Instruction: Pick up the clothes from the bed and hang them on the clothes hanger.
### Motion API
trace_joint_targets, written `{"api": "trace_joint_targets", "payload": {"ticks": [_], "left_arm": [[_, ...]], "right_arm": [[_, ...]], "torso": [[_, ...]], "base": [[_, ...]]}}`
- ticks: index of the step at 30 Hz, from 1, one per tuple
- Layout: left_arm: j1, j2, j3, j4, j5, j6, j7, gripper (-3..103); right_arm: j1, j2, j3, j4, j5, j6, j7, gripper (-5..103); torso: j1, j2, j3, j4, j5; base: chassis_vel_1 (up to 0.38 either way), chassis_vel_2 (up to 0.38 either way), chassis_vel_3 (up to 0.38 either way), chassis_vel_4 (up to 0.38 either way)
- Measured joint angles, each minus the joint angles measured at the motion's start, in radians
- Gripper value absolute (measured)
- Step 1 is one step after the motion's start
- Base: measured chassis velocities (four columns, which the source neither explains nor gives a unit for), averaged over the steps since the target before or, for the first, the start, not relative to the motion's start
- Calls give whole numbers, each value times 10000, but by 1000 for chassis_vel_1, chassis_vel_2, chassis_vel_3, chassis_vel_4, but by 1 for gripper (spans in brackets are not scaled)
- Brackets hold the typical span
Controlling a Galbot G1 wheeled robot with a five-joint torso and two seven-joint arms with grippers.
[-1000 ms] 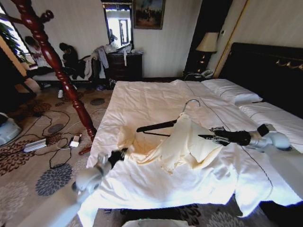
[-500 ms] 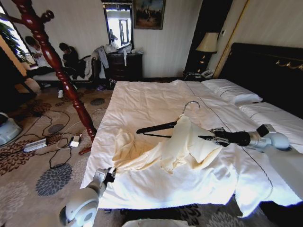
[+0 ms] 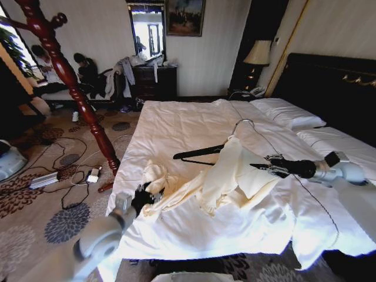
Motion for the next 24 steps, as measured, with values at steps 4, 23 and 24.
{"api": "trace_joint_targets", "payload": {"ticks": [4, 23, 24], "left_arm": [[-515, -273, 329, 812, -119, 575, 114, 100], [-263, 88, 533, 918, -1604, 1676, -179, 77], [-262, 90, 534, 918, -1738, 1675, -176, 77]], "right_arm": [[-30, -23, -2, 138, 3, -15, 10, 19], [-36, -7, -1, 145, -33, -24, -6, 19], [-42, -24, 18, 146, -33, -24, -8, 19]], "torso": [[-1, 0, 0, 0, -1], [-2, 0, -1, 2, 0], [-2, 0, -1, 2, 0]], "base": [[0, 0, 0, 0], [0, 0, 0, 0], [0, 0, 0, 0]]}}
